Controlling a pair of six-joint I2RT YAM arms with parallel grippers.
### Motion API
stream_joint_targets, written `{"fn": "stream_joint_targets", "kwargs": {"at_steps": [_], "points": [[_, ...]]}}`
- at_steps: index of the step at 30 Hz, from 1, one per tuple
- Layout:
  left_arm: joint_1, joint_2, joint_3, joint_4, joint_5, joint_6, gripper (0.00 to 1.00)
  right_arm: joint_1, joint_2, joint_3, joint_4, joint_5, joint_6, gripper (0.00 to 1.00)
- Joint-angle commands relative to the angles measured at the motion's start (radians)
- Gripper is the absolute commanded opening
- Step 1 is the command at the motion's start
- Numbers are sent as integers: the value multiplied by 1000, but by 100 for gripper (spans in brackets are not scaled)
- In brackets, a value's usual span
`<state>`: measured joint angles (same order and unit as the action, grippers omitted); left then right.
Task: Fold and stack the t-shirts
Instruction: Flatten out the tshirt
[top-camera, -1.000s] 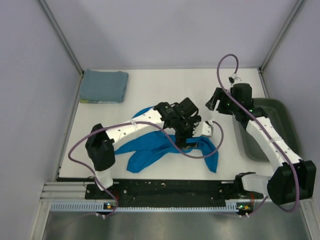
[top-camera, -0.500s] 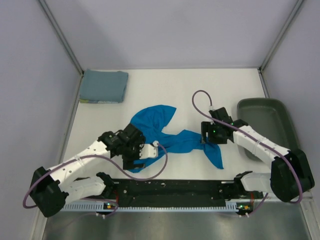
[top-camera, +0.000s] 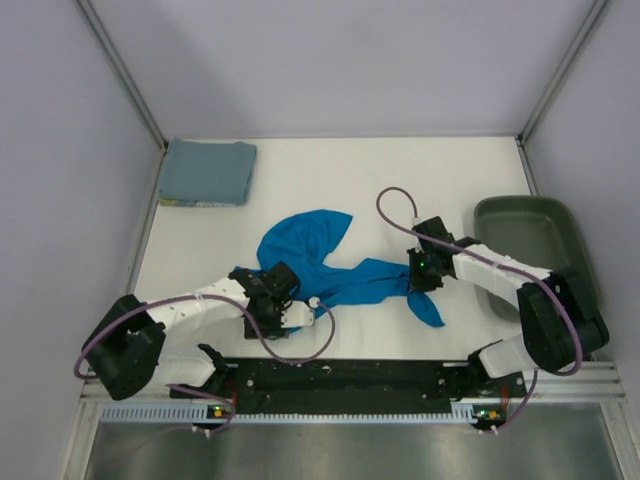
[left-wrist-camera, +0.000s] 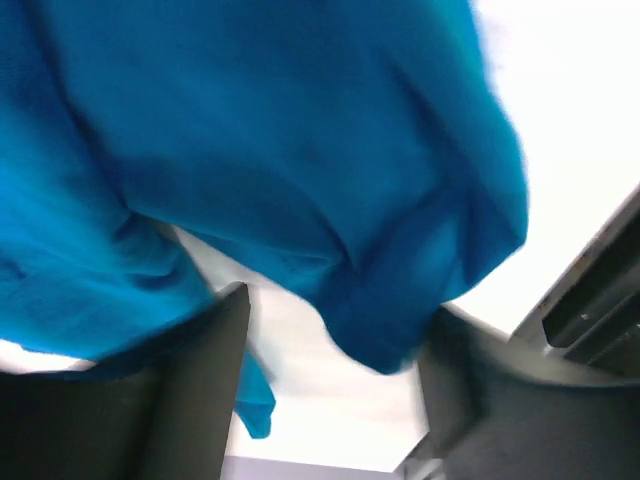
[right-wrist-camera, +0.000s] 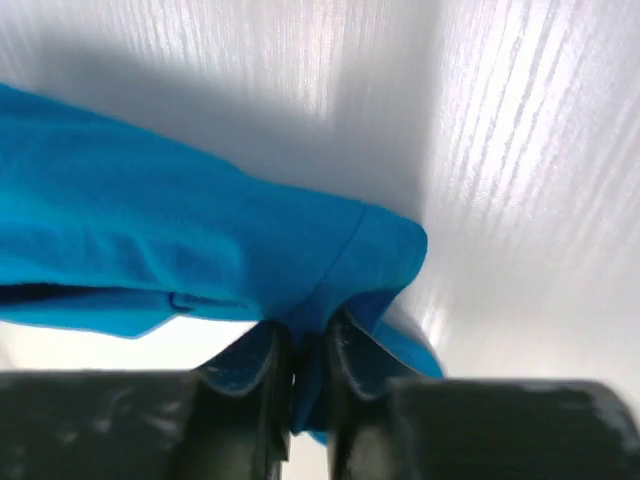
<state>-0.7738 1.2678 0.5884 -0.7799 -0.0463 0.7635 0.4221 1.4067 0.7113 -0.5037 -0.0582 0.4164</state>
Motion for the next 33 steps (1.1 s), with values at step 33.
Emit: {"fn": "stream_joint_targets", "kwargs": {"at_steps": [33], "points": [[157, -207, 1216, -199, -323, -70, 0, -57, -594, 923, -369, 33, -264, 0]]}}
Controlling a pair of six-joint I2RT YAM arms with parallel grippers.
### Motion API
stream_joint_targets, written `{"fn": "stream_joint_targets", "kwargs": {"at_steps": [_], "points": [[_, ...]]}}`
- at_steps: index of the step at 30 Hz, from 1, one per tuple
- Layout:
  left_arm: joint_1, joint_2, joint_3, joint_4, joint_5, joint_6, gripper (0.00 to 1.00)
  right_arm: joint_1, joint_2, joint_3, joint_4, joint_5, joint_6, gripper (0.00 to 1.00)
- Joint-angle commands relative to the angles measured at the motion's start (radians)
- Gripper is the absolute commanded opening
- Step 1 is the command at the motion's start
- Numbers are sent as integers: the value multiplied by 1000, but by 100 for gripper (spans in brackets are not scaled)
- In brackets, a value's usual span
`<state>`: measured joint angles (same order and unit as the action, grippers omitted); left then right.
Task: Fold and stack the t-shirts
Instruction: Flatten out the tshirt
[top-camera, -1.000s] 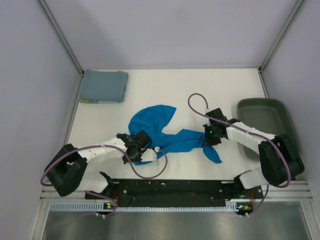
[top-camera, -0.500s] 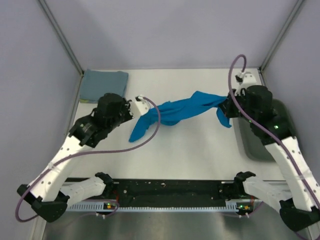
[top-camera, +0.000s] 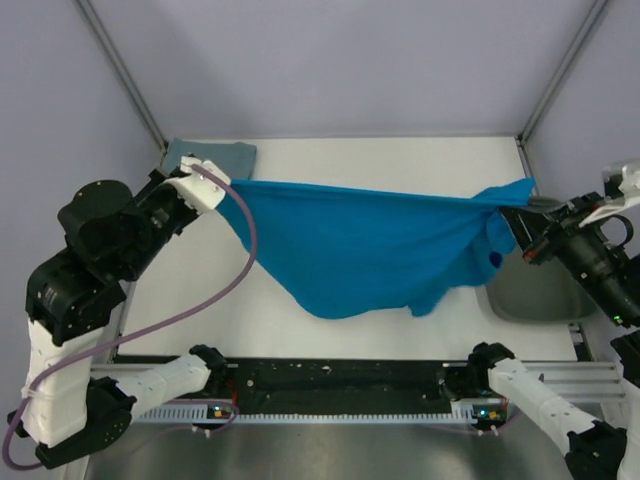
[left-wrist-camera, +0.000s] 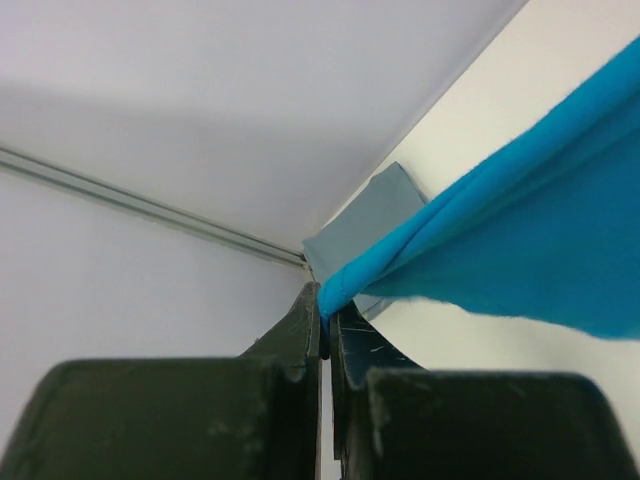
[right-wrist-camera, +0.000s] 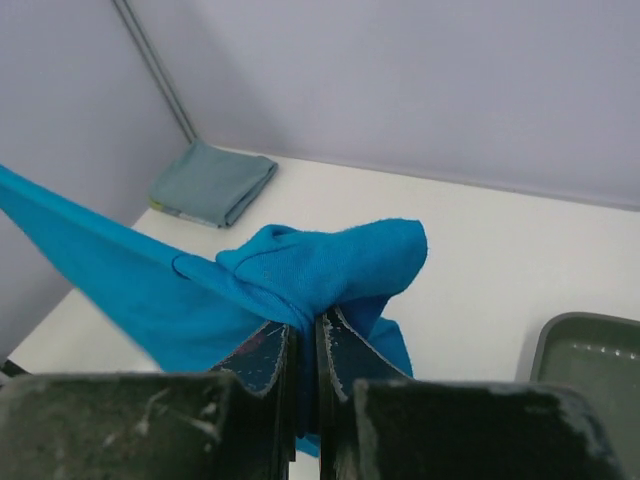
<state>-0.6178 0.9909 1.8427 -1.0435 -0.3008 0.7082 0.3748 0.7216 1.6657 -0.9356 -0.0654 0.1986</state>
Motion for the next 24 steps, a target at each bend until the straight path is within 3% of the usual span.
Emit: {"fn": "stream_joint_targets", "kwargs": {"at_steps": [1, 4, 8, 14, 17, 21, 24], "points": [[3, 92, -55, 97, -76, -12, 0, -10, 126, -50, 92, 47, -56, 0], [19, 195, -77, 241, -112, 19, 0, -26, 299, -41, 196, 61, -93, 0], [127, 374, -2, 442, -127, 57, 0, -149, 586, 155, 316, -59, -47, 0], [265, 675, 416, 522, -143, 57, 0, -267, 939, 662, 313, -73, 19, 0], [289, 698, 443, 588, -115, 94, 0, -284, 989, 793, 314, -94, 19, 0], [294, 649, 319, 637, -77, 143, 0, -283, 906, 694, 316, -141, -5, 0], [294, 542, 105, 660, -17, 169, 0, -283, 782, 405, 319, -191, -8, 0]]}}
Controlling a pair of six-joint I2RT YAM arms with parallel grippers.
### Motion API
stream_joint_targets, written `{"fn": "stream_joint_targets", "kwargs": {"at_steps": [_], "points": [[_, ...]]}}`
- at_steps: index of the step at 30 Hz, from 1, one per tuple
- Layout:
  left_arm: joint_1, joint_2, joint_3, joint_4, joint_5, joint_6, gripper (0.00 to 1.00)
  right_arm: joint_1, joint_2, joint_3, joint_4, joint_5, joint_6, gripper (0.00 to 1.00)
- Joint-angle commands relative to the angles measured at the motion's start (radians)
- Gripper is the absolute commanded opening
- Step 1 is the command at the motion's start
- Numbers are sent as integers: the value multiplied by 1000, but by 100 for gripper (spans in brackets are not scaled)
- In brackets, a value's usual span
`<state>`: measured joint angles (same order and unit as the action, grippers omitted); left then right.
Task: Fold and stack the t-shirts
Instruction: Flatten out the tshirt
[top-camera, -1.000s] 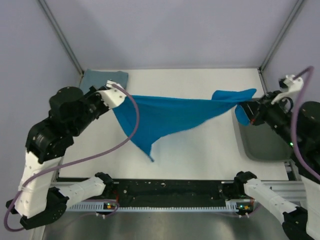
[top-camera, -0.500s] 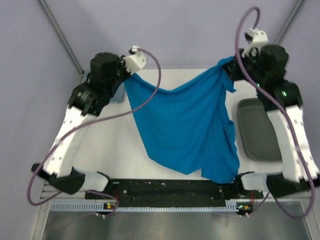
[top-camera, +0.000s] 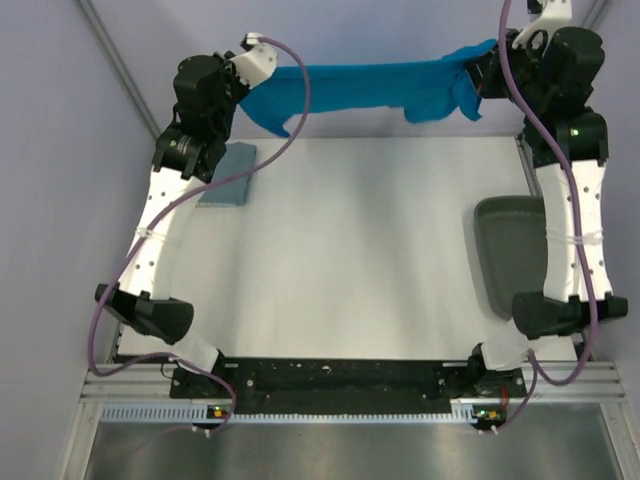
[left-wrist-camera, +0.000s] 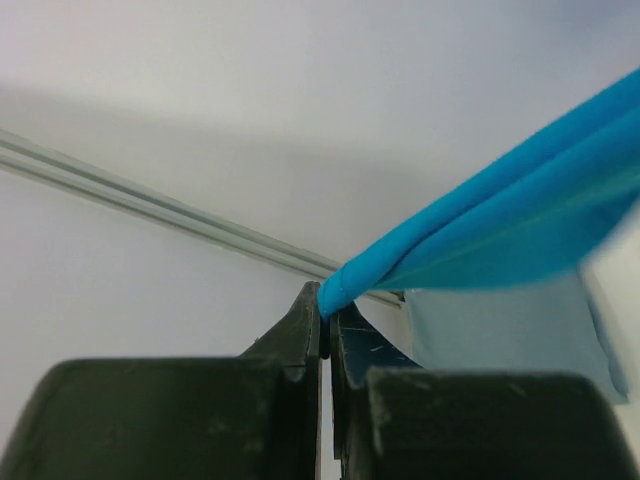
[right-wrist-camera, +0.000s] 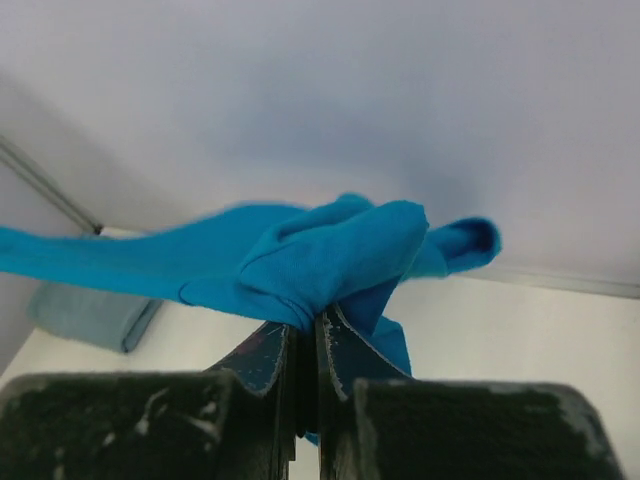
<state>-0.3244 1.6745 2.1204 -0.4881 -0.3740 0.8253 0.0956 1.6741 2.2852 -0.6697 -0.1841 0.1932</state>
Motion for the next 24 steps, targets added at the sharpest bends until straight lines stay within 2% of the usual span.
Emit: {"fn": "stream_joint_targets", "kwargs": {"at_steps": [1, 4, 8, 13, 14, 16, 19, 24], "points": [[1, -183, -244, 103, 93, 60, 0, -4, -222, -331, 56, -84, 5, 0], [1, -306, -503, 97, 170, 66, 0, 21, -377, -689, 71, -124, 35, 0], [-1, -415, -869, 82, 222, 77, 0, 154, -517, -1131, 99, -85, 118, 9], [1, -443, -1229, 62, 204, 25, 0, 279, -574, -1559, 160, -49, 333, 44], [1, -453, -1284, 59, 201, 28, 0, 305, -591, -1613, 160, -49, 366, 52], [1, -481, -1391, 45, 210, 29, 0, 370, -655, -1697, 136, -32, 422, 58], [1, -544, -1481, -21, 248, 38, 0, 466, -795, -1753, 59, 21, 529, 59], [1, -584, -1544, -79, 250, 12, 0, 477, -974, -1767, -95, 148, 633, 59]]}}
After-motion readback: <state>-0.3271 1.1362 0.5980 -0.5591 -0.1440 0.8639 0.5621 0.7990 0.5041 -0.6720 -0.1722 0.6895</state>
